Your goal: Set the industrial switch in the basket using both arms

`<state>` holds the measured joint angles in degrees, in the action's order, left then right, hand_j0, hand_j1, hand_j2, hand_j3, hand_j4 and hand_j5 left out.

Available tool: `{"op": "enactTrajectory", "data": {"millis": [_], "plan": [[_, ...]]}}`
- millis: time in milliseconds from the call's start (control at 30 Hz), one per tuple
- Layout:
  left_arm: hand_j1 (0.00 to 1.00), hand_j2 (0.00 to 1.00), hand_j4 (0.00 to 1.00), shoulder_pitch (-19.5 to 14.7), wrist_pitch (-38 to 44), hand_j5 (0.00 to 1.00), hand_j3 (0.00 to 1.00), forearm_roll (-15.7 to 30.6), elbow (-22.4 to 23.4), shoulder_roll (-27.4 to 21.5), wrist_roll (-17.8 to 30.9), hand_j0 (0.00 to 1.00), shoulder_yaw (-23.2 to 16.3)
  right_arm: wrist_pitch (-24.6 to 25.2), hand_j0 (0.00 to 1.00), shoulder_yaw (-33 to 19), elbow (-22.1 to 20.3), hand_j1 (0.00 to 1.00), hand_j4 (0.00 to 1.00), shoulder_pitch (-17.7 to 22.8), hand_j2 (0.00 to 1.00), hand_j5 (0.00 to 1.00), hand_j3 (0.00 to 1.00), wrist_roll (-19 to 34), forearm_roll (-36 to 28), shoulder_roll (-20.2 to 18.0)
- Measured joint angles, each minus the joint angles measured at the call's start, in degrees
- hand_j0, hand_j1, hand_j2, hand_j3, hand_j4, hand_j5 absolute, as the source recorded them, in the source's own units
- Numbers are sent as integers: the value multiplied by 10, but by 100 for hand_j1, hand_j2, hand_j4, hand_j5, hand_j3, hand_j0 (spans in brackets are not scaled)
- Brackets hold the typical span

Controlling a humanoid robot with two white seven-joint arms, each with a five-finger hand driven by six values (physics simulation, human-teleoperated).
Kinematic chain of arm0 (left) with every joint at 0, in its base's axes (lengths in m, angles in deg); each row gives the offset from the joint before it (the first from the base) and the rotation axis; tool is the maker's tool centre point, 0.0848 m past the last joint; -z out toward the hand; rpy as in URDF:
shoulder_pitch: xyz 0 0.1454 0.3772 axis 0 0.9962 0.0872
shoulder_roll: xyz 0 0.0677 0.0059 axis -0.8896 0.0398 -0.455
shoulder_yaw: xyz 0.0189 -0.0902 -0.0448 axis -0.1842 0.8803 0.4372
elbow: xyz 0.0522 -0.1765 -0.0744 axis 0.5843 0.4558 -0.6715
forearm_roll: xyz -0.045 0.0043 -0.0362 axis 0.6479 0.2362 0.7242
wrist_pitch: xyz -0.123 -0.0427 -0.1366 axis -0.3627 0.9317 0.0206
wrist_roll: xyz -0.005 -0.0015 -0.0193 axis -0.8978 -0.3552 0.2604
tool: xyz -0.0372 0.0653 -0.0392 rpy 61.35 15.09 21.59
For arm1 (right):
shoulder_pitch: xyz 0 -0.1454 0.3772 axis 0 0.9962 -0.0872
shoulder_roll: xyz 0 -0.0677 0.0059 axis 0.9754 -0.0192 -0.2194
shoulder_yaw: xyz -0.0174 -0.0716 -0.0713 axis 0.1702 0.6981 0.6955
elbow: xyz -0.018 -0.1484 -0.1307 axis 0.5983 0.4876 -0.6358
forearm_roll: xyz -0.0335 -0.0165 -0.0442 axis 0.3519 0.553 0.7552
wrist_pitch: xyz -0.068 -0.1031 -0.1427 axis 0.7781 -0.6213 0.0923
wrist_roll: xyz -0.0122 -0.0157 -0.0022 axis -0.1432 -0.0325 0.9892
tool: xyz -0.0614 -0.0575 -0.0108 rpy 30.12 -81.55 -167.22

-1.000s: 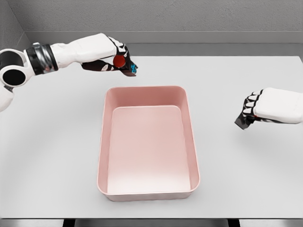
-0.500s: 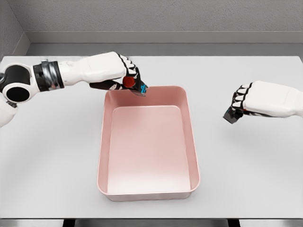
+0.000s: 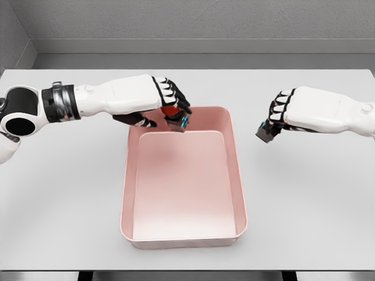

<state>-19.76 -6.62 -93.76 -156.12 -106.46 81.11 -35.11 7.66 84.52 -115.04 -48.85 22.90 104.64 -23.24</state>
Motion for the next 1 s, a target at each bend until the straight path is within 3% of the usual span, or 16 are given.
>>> {"op": "enactTrajectory", "data": {"millis": [200,333,600,1000], "plan": [[100,100,100,0,0,100,100,2,-6,-7,-1,100,1,0,46,1,0,46,46,-7,46,46,46,1,0,16],[100,100,100,1,0,100,100,25,-4,-38,-2,100,7,0,46,1,0,46,46,-11,46,46,46,1,0,24],[100,100,100,30,0,100,100,98,59,-126,-2,100,32,0,46,3,0,46,46,-18,46,46,46,1,0,55],[100,100,100,44,0,100,100,115,91,-186,-1,100,43,0,47,16,0,47,47,-24,47,47,47,3,1,113]]}}
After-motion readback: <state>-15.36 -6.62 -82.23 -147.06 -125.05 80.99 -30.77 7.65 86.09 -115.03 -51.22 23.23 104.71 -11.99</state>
